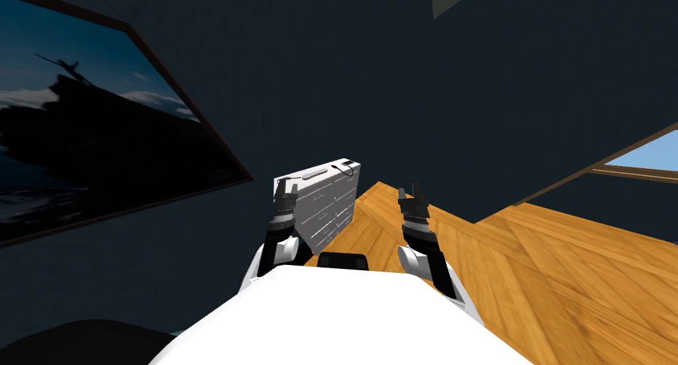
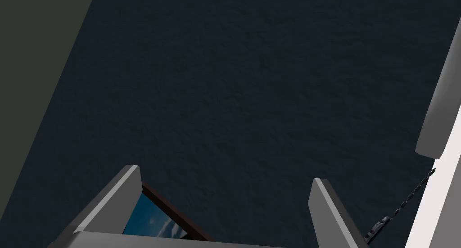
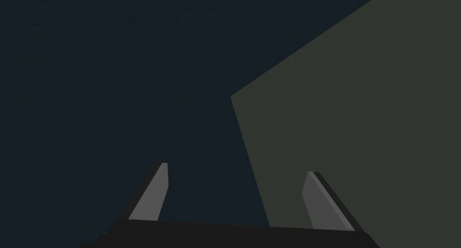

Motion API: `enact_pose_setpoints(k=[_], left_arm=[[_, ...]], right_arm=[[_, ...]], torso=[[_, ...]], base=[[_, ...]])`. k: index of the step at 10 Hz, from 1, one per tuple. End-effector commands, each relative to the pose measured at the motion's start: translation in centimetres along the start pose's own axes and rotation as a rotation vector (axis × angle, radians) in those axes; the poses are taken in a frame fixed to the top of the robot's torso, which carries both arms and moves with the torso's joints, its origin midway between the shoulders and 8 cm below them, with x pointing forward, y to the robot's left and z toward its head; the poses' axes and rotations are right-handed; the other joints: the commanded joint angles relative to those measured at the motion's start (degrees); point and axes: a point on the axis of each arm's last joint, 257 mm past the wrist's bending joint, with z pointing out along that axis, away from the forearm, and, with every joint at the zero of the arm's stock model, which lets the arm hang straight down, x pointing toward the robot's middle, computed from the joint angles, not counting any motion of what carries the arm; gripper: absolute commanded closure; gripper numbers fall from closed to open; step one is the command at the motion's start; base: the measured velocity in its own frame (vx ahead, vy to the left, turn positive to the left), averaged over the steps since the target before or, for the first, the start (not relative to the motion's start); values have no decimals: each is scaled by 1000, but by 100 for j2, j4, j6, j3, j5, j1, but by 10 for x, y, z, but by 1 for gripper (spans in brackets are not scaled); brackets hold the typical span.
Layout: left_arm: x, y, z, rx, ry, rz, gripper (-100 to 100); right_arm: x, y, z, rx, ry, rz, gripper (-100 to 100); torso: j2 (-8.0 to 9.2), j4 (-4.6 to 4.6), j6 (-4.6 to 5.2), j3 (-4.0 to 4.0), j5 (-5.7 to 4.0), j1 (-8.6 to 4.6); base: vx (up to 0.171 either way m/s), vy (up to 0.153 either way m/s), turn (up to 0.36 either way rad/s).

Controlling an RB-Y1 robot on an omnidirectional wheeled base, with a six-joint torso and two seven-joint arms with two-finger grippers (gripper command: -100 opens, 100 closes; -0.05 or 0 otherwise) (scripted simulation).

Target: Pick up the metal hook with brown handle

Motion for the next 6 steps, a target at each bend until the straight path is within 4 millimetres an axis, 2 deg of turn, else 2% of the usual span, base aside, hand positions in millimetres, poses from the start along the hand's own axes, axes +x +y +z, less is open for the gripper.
enact_pose_setpoints(k=[1, 5, 6], left_arm=[[4, 4, 8, -2, 39, 28, -100], [8, 19, 35, -20, 109, 111, -100], [9, 17, 39, -11, 110, 108, -100]], right_arm=[[0, 0, 0, 0, 0, 0, 0], [0, 0, 0, 0, 0, 0, 0], [0, 0, 0, 0, 0, 0, 0]], torso=[[0, 0, 0, 0, 0, 0], [33, 7, 0, 19, 2, 10], [35, 8, 0, 20, 3, 11]], base=[[-33, 7, 30], [-84, 19, 33], [-66, 25, 10]])
